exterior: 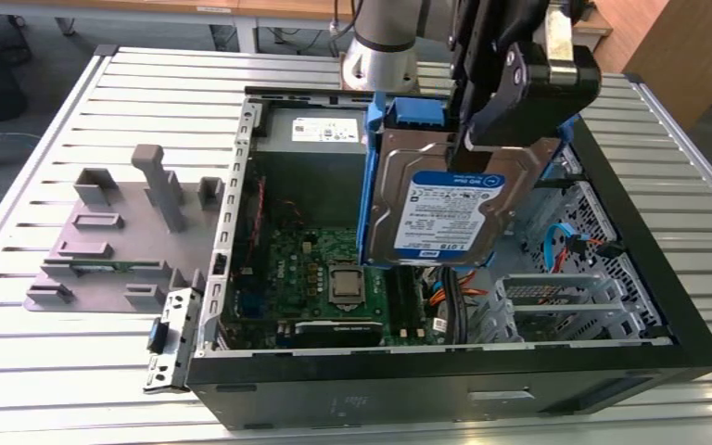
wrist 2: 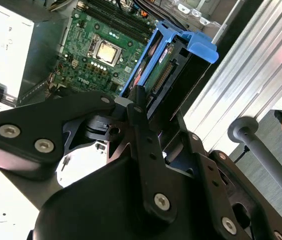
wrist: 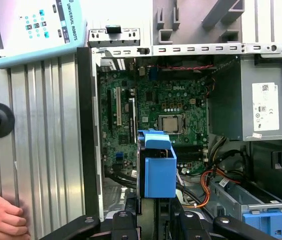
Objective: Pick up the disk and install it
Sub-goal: 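Pick up the disk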
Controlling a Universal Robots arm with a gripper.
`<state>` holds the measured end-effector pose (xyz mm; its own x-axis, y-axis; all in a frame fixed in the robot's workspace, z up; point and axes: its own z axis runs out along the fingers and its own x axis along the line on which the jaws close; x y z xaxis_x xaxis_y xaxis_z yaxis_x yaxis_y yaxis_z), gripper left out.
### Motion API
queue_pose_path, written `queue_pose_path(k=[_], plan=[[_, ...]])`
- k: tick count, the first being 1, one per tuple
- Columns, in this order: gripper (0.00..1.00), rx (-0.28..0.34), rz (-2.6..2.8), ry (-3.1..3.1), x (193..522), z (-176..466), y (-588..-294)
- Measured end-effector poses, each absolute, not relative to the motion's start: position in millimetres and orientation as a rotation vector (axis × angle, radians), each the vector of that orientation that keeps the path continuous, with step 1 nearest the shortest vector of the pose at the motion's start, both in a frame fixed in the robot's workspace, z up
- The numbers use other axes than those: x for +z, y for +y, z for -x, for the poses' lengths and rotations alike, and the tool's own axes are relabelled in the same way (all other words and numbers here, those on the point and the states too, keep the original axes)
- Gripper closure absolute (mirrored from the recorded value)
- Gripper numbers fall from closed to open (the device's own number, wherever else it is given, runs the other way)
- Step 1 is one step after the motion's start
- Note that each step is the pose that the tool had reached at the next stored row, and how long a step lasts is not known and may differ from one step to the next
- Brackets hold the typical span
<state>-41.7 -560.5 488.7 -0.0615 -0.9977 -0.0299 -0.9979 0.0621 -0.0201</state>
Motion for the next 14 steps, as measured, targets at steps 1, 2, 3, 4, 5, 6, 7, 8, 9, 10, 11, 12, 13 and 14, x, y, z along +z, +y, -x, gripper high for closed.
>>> queue_pose_path(k=[1,2,3,4,5,6,7,8,9,10,11,12,13,14], plan=[[0.65,0.009,2.127,2.263,489,42,-561],[0.65,0.009,2.127,2.263,489,42,-562],[0.65,0.009,2.127,2.263,489,42,-562],[0.65,0.009,2.127,2.263,489,42,-562],[0.65,0.009,2.127,2.263,489,41,-562],[0.65,0.009,2.127,2.263,489,41,-563],[0.65,0.009,2.127,2.263,489,40,-563],[0.65,0.009,2.127,2.263,489,39,-563],[0.65,0.009,2.127,2.263,489,37,-563],[0.65,0.009,2.127,2.263,489,35,-563],[0.65,0.009,2.128,2.263,489,33,-563],[0.65,0.01,2.128,2.263,489,30,-563],[0.65,0.01,2.128,2.264,489,27,-563],[0.65,0.01,2.128,2.264,489,25,-564]])
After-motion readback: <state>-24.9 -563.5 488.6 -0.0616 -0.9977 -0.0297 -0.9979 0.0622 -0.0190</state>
